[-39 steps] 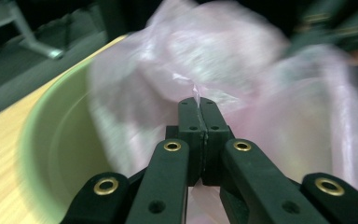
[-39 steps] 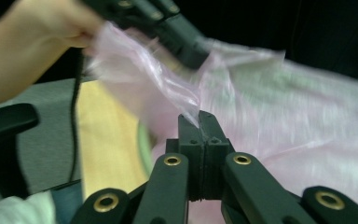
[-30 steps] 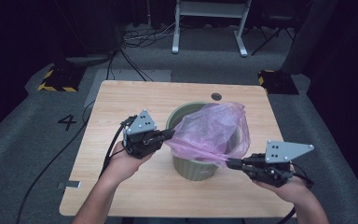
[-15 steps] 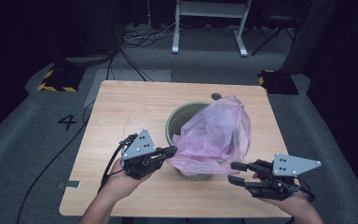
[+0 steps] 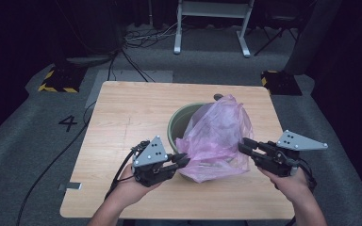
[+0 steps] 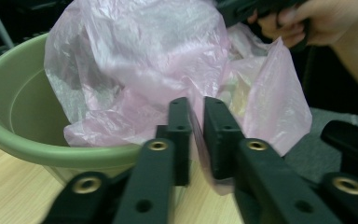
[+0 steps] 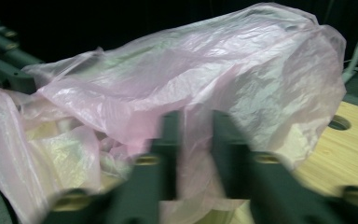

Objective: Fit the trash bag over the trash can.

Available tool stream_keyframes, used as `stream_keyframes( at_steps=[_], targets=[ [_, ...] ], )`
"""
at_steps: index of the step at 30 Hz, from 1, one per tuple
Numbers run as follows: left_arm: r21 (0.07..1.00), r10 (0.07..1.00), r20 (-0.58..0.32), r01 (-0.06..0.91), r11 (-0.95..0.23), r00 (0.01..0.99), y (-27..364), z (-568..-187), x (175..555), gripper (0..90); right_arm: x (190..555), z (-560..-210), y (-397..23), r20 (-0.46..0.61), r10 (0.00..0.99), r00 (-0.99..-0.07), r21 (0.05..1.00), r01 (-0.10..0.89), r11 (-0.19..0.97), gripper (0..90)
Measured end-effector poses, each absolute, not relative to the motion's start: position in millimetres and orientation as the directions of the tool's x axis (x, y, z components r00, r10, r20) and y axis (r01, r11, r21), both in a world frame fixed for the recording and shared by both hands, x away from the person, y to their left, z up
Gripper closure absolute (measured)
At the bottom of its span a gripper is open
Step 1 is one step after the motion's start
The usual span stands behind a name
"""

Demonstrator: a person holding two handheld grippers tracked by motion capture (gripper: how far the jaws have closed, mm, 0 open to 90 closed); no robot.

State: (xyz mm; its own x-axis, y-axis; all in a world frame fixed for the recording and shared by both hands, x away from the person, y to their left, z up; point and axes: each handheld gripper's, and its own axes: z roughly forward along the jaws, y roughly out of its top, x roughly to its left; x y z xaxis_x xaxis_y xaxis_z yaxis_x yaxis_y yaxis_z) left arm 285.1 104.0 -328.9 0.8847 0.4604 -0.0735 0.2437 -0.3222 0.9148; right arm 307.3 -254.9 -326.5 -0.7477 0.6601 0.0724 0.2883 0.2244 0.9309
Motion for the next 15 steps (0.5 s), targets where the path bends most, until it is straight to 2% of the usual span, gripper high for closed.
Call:
stream_keyframes(
  at_steps=[1,2,5,10,15],
  targets=[
    [0.914,0.459,-0.098,0.263,-0.31,0.883,106.1,-328.6,287.6,65.6,307.3,-327.6,-254.5,0.065,0.658,-0.75,0.934,0.278,0.224,89.1],
    [0.913,0.456,-0.123,0.281,-0.296,0.882,108.8,-328.2,290.0,60.9,307.5,-328.3,-254.0,0.058,0.651,-0.757,0.934,0.272,0.233,90.0],
    [0.913,0.447,-0.176,0.315,-0.259,0.877,120.9,-325.6,299.8,52.8,307.4,-329.1,-253.7,0.051,0.641,-0.766,0.934,0.264,0.241,90.0],
    [0.916,0.407,-0.256,0.354,-0.187,0.877,139.4,-316.9,319.9,49.4,306.1,-328.3,-254.2,0.035,0.635,-0.771,0.935,0.249,0.251,90.0],
    [0.93,0.405,-0.27,0.346,-0.127,0.874,150.4,-306.6,329.9,47.3,304.6,-330.6,-254.9,0.028,0.624,-0.781,0.937,0.238,0.256,90.0]
  ],
)
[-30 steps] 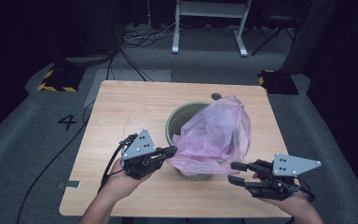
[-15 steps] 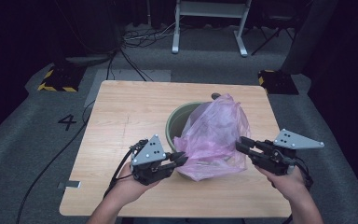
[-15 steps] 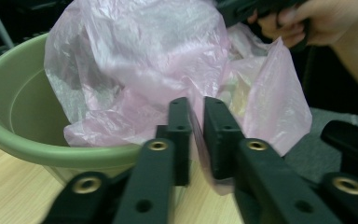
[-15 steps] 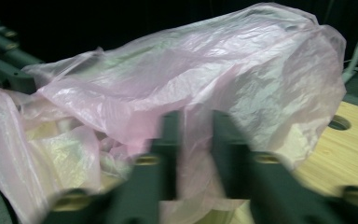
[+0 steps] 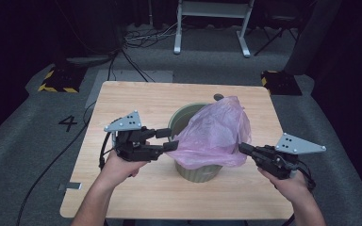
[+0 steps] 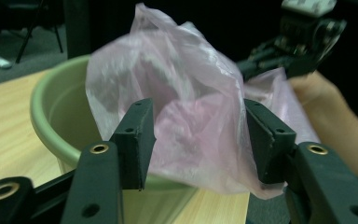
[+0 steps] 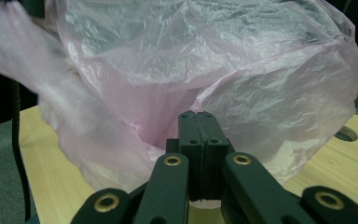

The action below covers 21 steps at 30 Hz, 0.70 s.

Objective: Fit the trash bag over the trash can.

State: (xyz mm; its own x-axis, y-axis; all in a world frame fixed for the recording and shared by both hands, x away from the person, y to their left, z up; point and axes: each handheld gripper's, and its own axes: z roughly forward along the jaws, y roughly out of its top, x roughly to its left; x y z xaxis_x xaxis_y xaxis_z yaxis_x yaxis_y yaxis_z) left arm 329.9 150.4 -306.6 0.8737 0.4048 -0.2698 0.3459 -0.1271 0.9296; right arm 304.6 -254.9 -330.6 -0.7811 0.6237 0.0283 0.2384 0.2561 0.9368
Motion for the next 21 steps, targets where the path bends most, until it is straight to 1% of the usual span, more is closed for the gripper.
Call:
stream_keyframes(
  at_steps=[4,7,9,11,12,14,16,17,18,19,20,21],
  targets=[
    [0.925,0.412,-0.299,0.367,-0.096,0.861,161.2,-304.1,336.3,46.0,304.9,-332.4,-257.1,0.027,0.622,-0.782,0.936,0.238,0.259,90.0],
    [0.924,0.392,-0.319,0.376,-0.076,0.863,167.5,-305.1,338.2,43.2,304.5,-332.3,-259.4,0.024,0.621,-0.784,0.938,0.232,0.257,90.0],
    [0.922,0.379,-0.325,0.38,-0.077,0.866,168.0,-306.6,338.8,44.1,304.2,-332.2,-261.2,0.027,0.622,-0.783,0.939,0.233,0.251,90.0],
    [0.924,0.392,-0.297,0.365,-0.109,0.871,163.9,-308.2,337.5,51.2,303.6,-331.9,-262.3,0.035,0.618,-0.785,0.943,0.231,0.24,89.7],
    [0.922,0.371,-0.302,0.368,-0.121,0.878,160.6,-309.4,337.3,51.7,302.8,-331.4,-262.6,0.034,0.618,-0.786,0.947,0.222,0.23,87.7],
    [0.922,0.358,-0.29,0.36,-0.145,0.888,155.5,-310.5,336.0,55.6,301.8,-329.2,-262.7,0.044,0.604,-0.796,0.954,0.212,0.21,85.7],
    [0.926,0.361,-0.261,0.338,-0.169,0.895,148.8,-312.7,332.8,65.3,301.0,-327.4,-260.5,0.04,0.6,-0.799,0.955,0.208,0.213,86.5],
    [0.928,0.361,-0.243,0.324,-0.185,0.901,145.8,-313.8,330.4,71.8,300.7,-327.2,-258.6,0.036,0.596,-0.802,0.953,0.207,0.221,87.8],
    [0.931,0.379,-0.225,0.313,-0.189,0.898,143.6,-315.0,327.4,78.4,300.5,-327.5,-256.5,0.026,0.595,-0.804,0.95,0.205,0.236,89.6],
    [0.931,0.384,-0.221,0.311,-0.19,0.896,142.5,-316.2,325.1,83.2,300.3,-327.8,-255.0,0.017,0.596,-0.803,0.945,0.208,0.252,90.0],
    [0.932,0.398,-0.212,0.307,-0.192,0.893,141.9,-317.6,322.8,86.5,300.2,-328.5,-254.4,0.017,0.593,-0.805,0.941,0.213,0.262,90.0],
    [0.932,0.423,-0.207,0.309,-0.189,0.882,142.0,-319.3,320.6,87.5,300.0,-329.4,-254.7,0.018,0.592,-0.806,0.94,0.216,0.265,90.0]
  ],
)
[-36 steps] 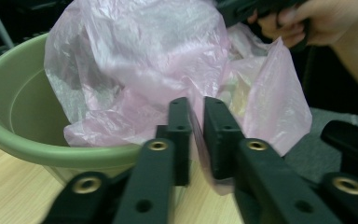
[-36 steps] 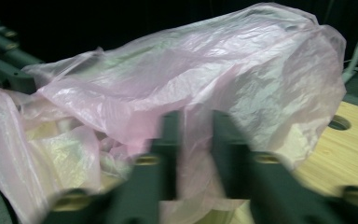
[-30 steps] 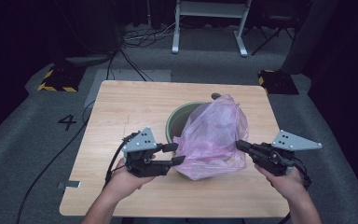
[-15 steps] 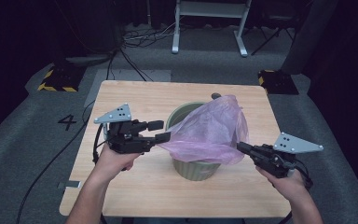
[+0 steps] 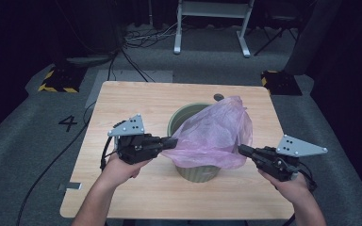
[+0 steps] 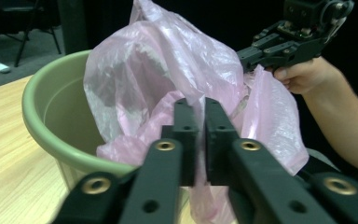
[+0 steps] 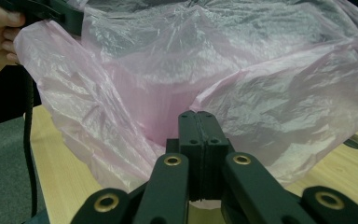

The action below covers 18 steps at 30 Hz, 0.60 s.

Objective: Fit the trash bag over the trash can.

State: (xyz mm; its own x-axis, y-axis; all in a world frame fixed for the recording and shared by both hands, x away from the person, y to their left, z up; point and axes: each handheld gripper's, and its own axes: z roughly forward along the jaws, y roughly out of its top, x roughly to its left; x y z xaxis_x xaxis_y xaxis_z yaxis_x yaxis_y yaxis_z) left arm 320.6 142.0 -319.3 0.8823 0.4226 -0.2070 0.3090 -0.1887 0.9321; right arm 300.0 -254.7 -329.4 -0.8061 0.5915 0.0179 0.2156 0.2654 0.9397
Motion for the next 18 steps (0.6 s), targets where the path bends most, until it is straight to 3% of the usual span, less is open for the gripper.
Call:
stream_keyframes(
  at_steps=[8,18],
  targets=[
    [0.941,0.568,-0.233,0.33,-0.073,0.79,160.3,-346.0,307.7,89.4,292.7,-341.6,-267.5,0.056,0.607,-0.793,0.938,0.25,0.241,90.0],
    [0.907,0.58,-0.319,0.42,-0.044,0.75,168.8,-381.7,305.1,87.7,289.2,-360.9,-276.4,0.117,0.613,-0.781,0.925,0.31,0.219,90.0]
  ],
)
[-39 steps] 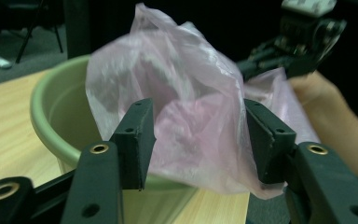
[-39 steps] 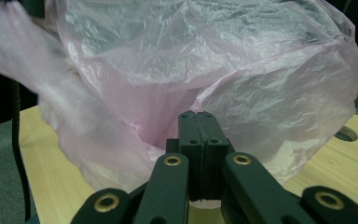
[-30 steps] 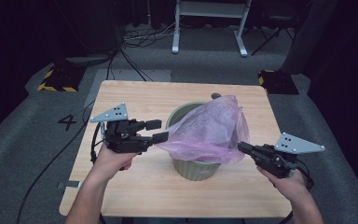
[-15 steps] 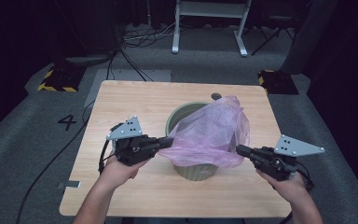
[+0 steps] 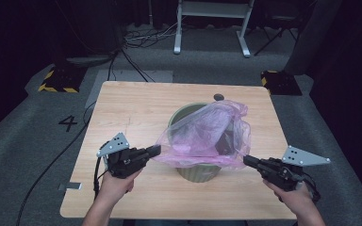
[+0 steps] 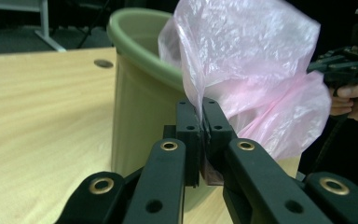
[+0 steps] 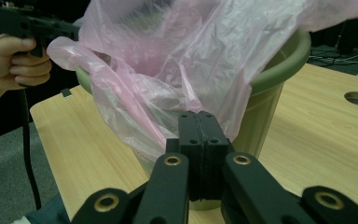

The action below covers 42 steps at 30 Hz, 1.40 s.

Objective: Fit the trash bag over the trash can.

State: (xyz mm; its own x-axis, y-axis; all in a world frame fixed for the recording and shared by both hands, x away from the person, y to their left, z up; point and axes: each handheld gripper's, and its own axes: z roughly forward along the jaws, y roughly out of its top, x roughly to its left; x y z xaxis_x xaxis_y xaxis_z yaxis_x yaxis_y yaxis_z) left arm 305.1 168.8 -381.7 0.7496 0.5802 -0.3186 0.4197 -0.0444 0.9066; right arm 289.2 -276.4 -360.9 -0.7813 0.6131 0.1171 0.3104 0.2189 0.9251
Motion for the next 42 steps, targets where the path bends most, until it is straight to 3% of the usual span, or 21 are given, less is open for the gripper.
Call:
stream_keyframes(
  at_steps=[9,16,19,21,23,27,30,36,42],
  targets=[
    [0.896,0.554,-0.309,0.433,-0.104,0.773,161.8,-405.7,301.8,86.2,288.5,-386.5,-274.4,0.175,0.592,-0.787,0.915,0.352,0.197,90.0],
    [0.865,0.595,-0.334,0.489,-0.115,0.731,171.0,-427.9,298.7,86.2,284.2,-412.3,-281.5,0.236,0.599,-0.765,0.897,0.409,0.17,90.0],
    [0.87,0.627,-0.281,0.468,-0.152,0.726,167.7,-433.6,301.3,84.8,285.8,-417.8,-278.0,0.206,0.62,-0.757,0.891,0.408,0.201,90.0],
    [0.871,0.613,-0.305,0.474,-0.131,0.729,169.5,-435.9,304.5,81.1,287.3,-418.7,-278.5,0.208,0.625,-0.752,0.894,0.406,0.192,89.9],
    [0.878,0.591,-0.309,0.462,-0.123,0.745,172.1,-434.8,305.1,71.2,286.1,-415.6,-280.8,0.2,0.624,-0.755,0.908,0.382,0.172,81.3],
    [0.888,0.552,-0.325,0.449,-0.102,0.768,177.5,-425.6,304.4,50.4,279.7,-402.4,-282.3,0.174,0.632,-0.756,0.931,0.335,0.145,49.7],
    [0.897,0.542,-0.313,0.431,-0.101,0.78,179.2,-417.8,303.1,40.8,277.7,-391.2,-281.0,0.162,0.623,-0.765,0.94,0.311,0.138,34.9],
    [0.916,0.52,-0.296,0.392,-0.085,0.802,183.8,-398.1,305.2,32.7,282.3,-371.2,-281.4,0.153,0.635,-0.757,0.956,0.276,0.098,29.7],
    [0.931,0.519,-0.266,0.357,-0.081,0.813,179.0,-371.7,320.2,33.8,294.2,-353.3,-281.1,0.143,0.642,-0.754,0.967,0.245,0.073,41.0]
  ],
)
